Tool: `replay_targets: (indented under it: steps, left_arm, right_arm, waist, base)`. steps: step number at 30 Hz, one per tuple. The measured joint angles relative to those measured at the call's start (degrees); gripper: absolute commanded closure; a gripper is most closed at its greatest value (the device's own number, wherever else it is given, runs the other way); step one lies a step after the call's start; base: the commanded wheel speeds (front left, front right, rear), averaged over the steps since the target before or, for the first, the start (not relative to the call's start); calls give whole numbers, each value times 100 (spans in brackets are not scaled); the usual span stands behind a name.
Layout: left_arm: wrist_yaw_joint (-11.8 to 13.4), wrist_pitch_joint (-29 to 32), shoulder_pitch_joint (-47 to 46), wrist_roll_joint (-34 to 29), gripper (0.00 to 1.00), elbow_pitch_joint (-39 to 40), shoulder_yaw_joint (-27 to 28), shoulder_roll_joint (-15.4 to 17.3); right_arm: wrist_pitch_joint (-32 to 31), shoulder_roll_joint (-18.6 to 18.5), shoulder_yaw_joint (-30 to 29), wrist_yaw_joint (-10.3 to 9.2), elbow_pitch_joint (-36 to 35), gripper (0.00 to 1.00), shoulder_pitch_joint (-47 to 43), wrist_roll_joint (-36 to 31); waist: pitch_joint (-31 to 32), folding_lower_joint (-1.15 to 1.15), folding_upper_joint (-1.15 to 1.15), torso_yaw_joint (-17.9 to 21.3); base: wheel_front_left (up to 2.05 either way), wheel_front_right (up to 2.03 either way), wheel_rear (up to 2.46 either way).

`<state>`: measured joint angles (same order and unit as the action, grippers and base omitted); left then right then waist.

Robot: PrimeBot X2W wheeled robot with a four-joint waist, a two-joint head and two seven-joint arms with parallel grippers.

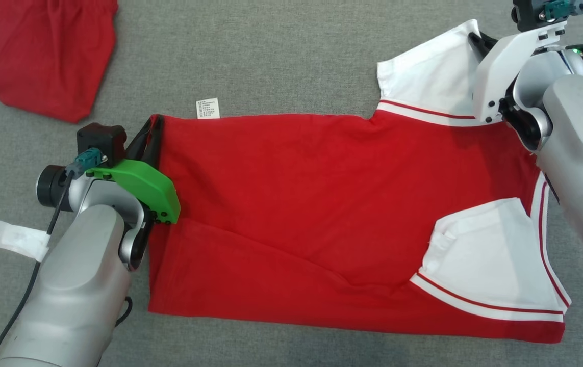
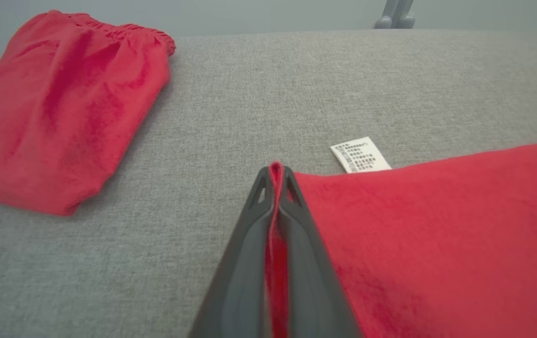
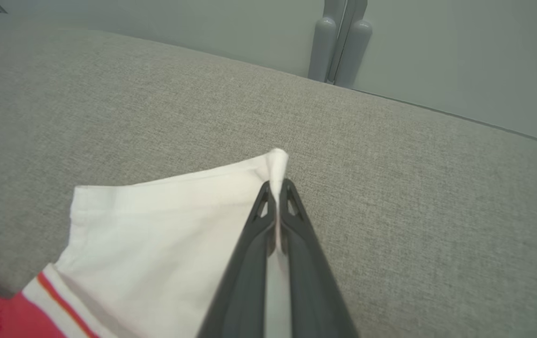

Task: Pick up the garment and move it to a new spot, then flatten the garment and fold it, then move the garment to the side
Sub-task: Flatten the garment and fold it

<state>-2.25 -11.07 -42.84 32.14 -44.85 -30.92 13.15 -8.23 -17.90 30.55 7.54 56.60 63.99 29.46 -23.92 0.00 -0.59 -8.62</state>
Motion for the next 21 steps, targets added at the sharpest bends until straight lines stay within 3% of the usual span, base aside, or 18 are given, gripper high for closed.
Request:
replay_targets:
  steps: [12,21]
  left_arm:
    - [1,183,427,149,100,147,34,305]
    - [94,224,850,227,100,724,57,578]
  right_arm:
    - [652,-648,465,-1,-1428,100,-1015,1270]
    - [940,-1194,464,-1,-2675,100,-2051,1762]
  waist:
    - [554,0,0,418]
    - [943,-1,0,657]
  base:
    - [0,0,0]
    - [0,0,0]
